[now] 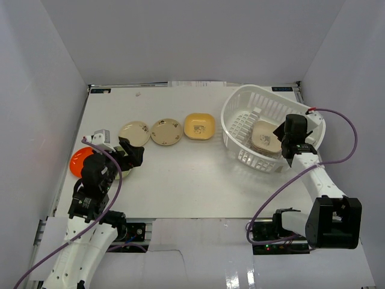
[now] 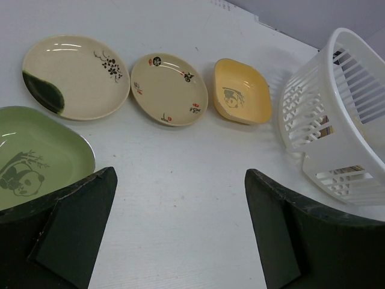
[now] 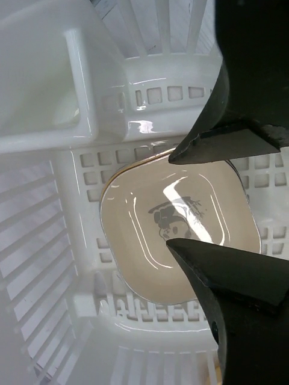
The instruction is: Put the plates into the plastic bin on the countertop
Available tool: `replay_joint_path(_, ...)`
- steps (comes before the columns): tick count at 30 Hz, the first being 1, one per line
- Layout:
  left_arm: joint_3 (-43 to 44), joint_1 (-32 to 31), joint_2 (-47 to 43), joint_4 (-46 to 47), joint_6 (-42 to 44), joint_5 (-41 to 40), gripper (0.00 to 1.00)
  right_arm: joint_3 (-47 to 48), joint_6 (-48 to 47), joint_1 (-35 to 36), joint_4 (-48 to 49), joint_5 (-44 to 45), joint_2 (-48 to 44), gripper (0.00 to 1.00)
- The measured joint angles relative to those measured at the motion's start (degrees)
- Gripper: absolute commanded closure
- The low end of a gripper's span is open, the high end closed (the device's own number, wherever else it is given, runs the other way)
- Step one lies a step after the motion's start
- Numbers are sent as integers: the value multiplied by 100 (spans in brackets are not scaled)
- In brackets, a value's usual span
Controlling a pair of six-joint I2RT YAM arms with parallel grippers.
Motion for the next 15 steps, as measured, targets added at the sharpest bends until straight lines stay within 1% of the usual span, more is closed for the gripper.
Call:
replay_joint_path(3, 0, 0, 2, 0, 2, 2, 2, 0, -31, 2, -44, -254, -162, 40)
replay_joint_path(5, 0, 0, 2, 0, 2, 2, 2, 0, -57, 46, -74, -579, -448, 40)
replay_joint_path(7, 0, 0, 4, 0, 2, 0, 2, 2, -90, 221, -42, -863, -748, 41)
replay_joint_path(8, 0, 0, 7, 0, 0, -2, 2, 11, -101, 457, -11, -927, -848, 40)
replay_joint_path(9, 2, 0, 11, 0, 0, -20, 2, 13, -96, 798, 35, -1003, -914, 40)
replay_joint_path(11, 70, 0, 61, -46, 0, -76, 2, 15, -35, 1860, 227, -1069, -883, 40)
replay_joint_path(13, 339, 0, 173, -157, 0, -131, 2, -4, 92, 2986, 568, -1204, -610, 40)
replay_joint_path(14, 544, 0, 225, -157, 4, -166, 2, -7, 195, 3602, 815, -1248, -352, 40)
replay_joint_path(15, 743, 0, 262, -144, 4, -208, 2, 0, 280, 4059, 1005, -1274, -52, 40)
